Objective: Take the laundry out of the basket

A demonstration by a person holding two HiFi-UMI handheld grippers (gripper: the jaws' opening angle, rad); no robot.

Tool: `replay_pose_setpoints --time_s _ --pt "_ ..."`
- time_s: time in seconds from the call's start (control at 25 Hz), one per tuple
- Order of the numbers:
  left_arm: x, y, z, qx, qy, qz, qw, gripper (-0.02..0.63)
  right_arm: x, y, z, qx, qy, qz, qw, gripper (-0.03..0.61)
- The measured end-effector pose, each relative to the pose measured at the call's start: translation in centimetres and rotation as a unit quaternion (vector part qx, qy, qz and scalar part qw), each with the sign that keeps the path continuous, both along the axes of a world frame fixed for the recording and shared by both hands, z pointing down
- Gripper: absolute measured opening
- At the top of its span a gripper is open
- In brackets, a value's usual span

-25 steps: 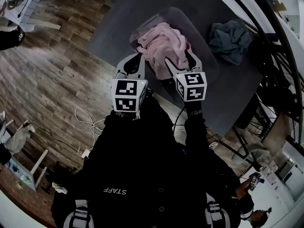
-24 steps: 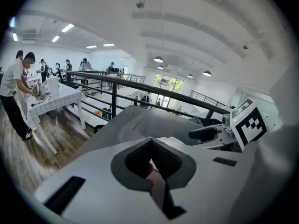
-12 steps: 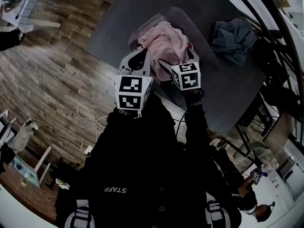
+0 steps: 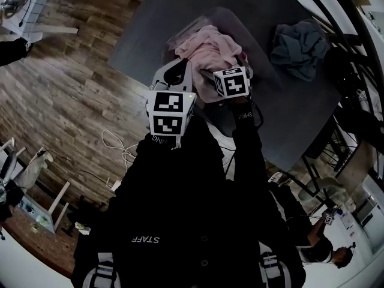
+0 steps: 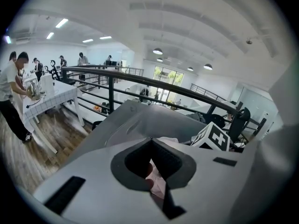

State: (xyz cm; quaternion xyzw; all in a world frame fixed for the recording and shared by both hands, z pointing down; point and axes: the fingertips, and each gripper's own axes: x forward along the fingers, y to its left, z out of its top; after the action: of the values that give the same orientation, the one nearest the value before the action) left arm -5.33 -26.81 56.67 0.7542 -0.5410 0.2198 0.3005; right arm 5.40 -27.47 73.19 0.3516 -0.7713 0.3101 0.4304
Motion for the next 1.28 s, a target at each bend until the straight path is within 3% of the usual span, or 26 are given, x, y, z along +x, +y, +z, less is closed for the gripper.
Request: replay_pose_setpoints --time_s 0.2,0.96,1.28 --pt "0.1 0.0 0.5 -0.006 0.001 0.002 1.0000 0.000 0.3 -1.0 2.3 -0.025 0.016 0.001 1.000 0.581" --pt "0.5 -1.0 1.2 -0.020 0.008 0.007 0.9997 0.000 -0.7 -2.4 8.0 -0.097 -0.002 0.007 0.995 0.583" --pt "-0.2 -0.4 0.8 -0.014 0.011 0.000 0.9998 0.000 -1.3 -2.9 8.3 -0.123 0.030 -0.003 0.992 0.581"
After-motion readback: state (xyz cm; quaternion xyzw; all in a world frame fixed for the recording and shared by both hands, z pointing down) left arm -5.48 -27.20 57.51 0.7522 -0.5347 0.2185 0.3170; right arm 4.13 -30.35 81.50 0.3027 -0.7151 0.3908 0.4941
